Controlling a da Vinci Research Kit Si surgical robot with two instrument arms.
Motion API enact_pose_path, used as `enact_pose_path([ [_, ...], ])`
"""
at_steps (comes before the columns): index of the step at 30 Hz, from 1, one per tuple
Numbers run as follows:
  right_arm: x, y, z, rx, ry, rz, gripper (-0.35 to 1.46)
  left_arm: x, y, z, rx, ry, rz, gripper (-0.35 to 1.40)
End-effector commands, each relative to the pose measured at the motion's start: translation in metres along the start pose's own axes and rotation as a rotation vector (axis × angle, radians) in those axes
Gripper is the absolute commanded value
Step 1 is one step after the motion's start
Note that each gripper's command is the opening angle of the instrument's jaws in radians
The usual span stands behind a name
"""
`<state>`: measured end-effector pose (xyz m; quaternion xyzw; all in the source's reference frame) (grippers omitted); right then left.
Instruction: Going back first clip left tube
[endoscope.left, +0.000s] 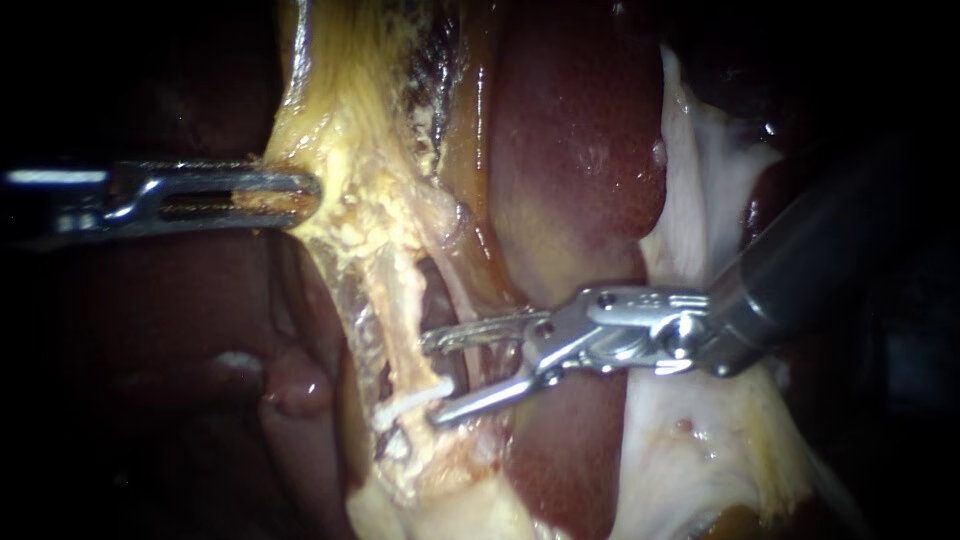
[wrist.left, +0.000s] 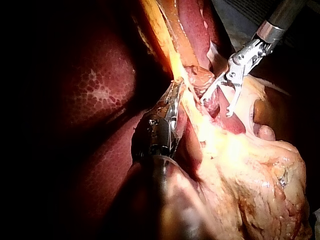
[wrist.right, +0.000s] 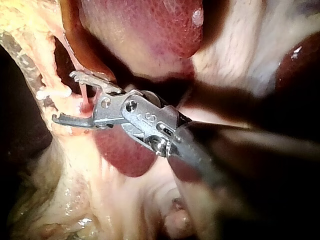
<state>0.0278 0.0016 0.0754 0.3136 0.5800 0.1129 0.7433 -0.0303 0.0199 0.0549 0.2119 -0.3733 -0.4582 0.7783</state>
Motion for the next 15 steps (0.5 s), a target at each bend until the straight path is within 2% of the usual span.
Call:
enact_pose_path([
  [1, 0.0005, -0.0002, -0.0009, 0.002, 0.001, -0.018, 0.58, 0.0000, 0.0001, 0.0000, 0.000, 0.000, 0.000, -0.35],
  [9, 0.0055, -0.0007, -0.0078, -0.076, 0.014, -0.142, 0.58, 0.0000, 0.0001, 0.0000, -0.002, -0.001, 0.000, -0.35],
  [15, 0.0068, -0.0014, -0.0092, -0.102, 0.023, -0.152, 0.59, 0.0003, 0.0005, 0.0004, -0.003, -0.002, 0.003, -0.35],
])
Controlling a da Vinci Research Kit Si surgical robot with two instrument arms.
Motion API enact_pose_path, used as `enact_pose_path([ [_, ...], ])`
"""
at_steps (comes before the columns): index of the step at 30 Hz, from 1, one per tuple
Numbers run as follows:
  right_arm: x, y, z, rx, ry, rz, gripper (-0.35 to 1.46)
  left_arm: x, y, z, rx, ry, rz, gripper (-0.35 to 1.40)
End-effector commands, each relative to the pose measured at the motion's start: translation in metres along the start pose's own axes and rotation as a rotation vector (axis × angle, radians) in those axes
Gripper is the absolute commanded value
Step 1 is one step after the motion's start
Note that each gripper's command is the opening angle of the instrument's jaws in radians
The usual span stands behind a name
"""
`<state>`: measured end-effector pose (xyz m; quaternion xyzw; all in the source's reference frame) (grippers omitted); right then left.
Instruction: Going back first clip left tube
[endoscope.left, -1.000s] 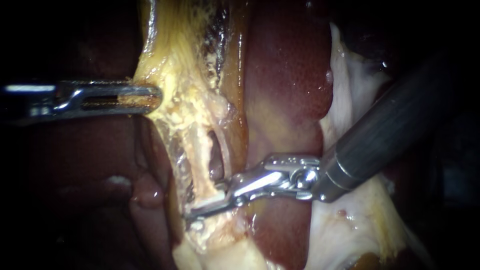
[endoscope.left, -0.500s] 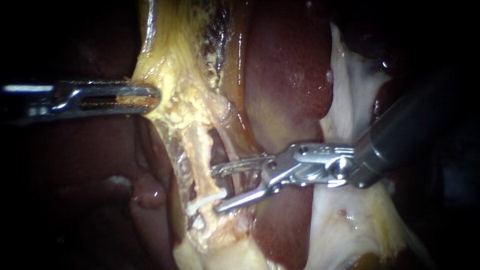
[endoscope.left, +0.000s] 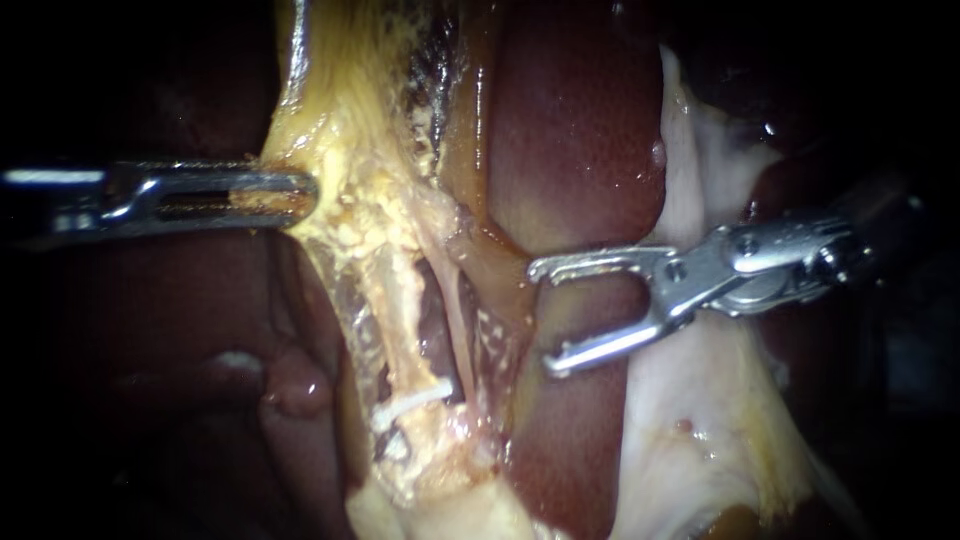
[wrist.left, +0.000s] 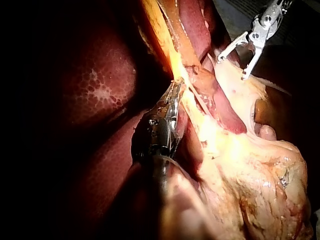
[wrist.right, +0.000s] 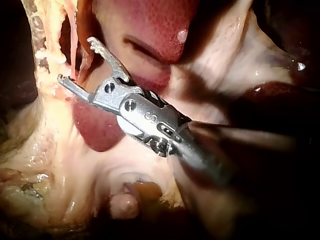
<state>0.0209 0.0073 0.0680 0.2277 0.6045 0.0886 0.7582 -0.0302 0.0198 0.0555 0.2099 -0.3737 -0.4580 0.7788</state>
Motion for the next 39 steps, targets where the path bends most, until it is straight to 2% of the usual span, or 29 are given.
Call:
enact_pose_path([
  [1, 0.0000, -0.0002, 0.0001, 0.002, -0.001, -0.004, 0.59, 0.0002, 0.0002, 0.0003, -0.001, 0.000, 0.001, -0.35],
  [7, -0.0003, -0.0003, 0.0004, 0.006, 0.003, -0.006, 0.59, 0.0015, 0.0015, 0.0021, -0.006, -0.006, 0.010, -0.35],
  [14, -0.0005, -0.0005, 0.0007, 0.009, 0.003, -0.008, 0.59, 0.0029, 0.0035, 0.0051, -0.004, -0.010, 0.021, -0.35],
  [17, -0.0005, -0.0005, 0.0008, 0.011, 0.003, -0.008, 0.59, 0.0030, 0.0035, 0.0064, 0.002, -0.010, 0.016, -0.35],
  [22, -0.0004, -0.0006, 0.0009, 0.011, 0.003, -0.008, 0.59, 0.0031, 0.0025, 0.0082, 0.012, -0.002, 0.015, -0.35],
  [39, -0.0002, -0.0008, 0.0011, 0.014, 0.004, -0.008, 0.60, 0.0031, 0.0023, 0.0085, 0.012, 0.004, 0.015, -0.35],
])
